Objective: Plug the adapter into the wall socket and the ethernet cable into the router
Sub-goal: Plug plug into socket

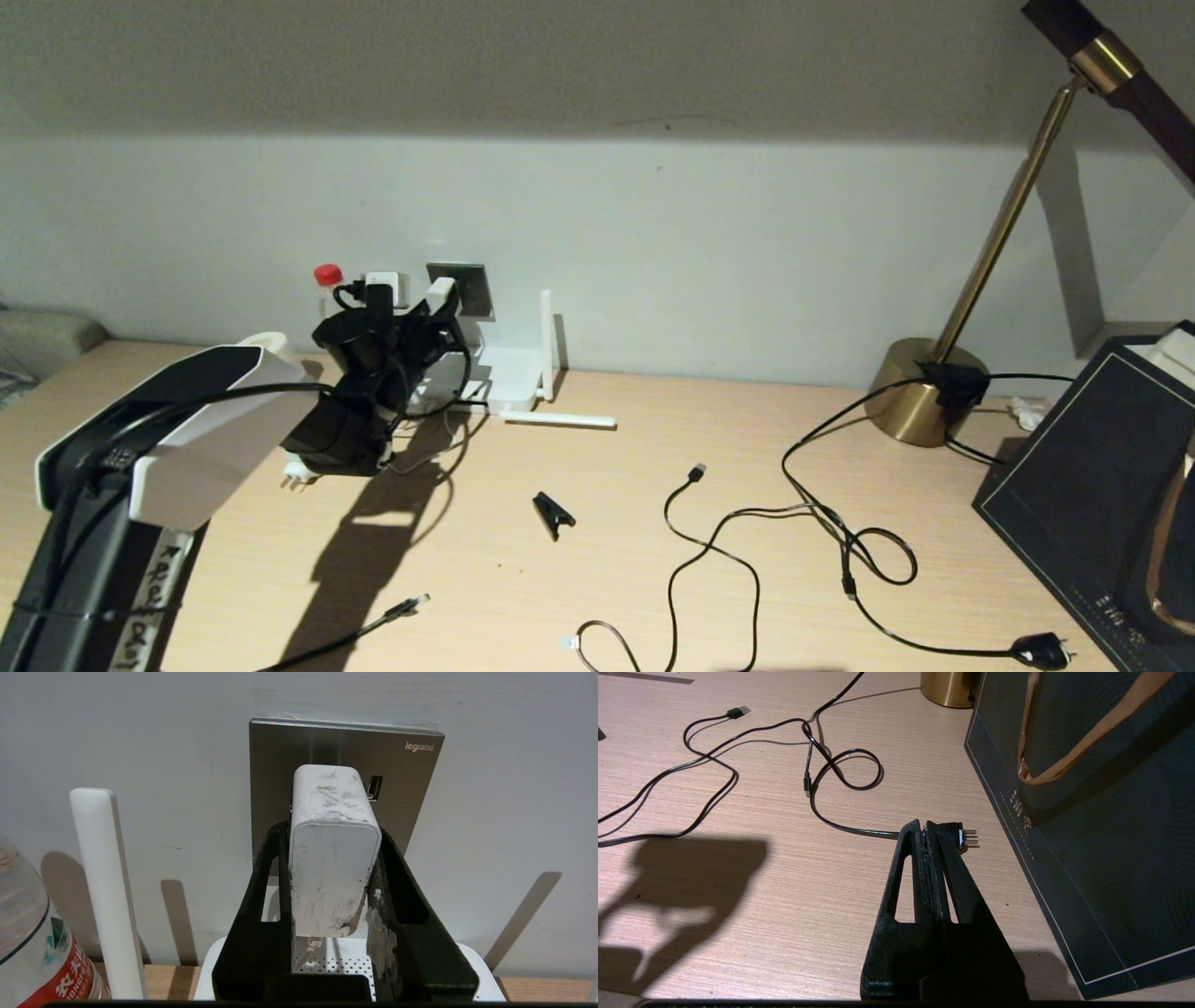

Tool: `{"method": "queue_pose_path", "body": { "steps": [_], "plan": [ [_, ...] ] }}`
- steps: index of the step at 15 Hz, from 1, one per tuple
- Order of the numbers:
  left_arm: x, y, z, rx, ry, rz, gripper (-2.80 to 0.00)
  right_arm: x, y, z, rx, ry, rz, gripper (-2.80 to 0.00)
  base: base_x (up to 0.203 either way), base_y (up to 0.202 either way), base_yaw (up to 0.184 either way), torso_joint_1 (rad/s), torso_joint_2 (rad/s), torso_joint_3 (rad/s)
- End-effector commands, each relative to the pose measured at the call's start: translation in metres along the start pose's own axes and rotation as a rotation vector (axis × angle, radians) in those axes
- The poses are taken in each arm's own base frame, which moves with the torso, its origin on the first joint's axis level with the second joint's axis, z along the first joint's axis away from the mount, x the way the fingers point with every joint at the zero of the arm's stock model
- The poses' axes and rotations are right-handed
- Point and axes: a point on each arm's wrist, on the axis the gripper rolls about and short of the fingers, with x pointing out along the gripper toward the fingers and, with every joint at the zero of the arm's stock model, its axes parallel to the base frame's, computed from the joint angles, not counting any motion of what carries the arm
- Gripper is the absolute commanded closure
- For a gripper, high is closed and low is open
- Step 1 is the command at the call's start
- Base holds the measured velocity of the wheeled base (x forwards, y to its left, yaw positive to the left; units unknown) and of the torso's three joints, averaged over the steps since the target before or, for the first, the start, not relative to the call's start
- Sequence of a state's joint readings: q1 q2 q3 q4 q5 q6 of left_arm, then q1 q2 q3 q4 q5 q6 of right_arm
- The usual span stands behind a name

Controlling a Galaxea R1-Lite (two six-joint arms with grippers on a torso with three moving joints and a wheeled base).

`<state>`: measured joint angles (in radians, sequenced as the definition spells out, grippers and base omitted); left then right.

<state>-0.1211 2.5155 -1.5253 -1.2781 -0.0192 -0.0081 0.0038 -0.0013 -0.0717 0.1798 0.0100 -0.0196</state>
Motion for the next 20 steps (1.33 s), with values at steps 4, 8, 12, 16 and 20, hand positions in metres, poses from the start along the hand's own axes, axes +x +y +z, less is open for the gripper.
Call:
{"method": "queue_pose_path", "body": {
  "steps": [4,8,12,16,20],
  "plan": [
    [0.002,-0.001,0.001,-0.001,-0.015,-0.001,0.00,0.000,0.000,0.000,0.000,0.002,0.001,0.00,0.000,0.000,0.000,0.000,0.00,0.000],
    [0.002,0.000,0.000,-0.001,-0.013,-0.001,0.00,0.000,0.000,0.000,0.000,0.002,0.002,0.00,0.000,0.000,0.000,0.000,0.00,0.000],
    [0.005,0.000,-0.002,-0.001,-0.014,-0.001,0.00,0.000,0.000,0.000,0.000,0.002,0.002,0.00,0.000,0.000,0.000,0.000,0.00,0.000],
    [0.007,0.000,-0.004,-0.001,-0.013,0.001,0.00,0.000,0.000,0.000,0.000,0.002,0.001,0.00,0.000,0.000,0.000,0.000,0.00,0.000],
    [0.008,0.001,-0.009,-0.001,-0.005,0.000,0.00,0.000,0.000,0.000,0.000,0.002,0.002,0.00,0.000,0.000,0.000,0.000,0.00,0.000]
  ]
}}
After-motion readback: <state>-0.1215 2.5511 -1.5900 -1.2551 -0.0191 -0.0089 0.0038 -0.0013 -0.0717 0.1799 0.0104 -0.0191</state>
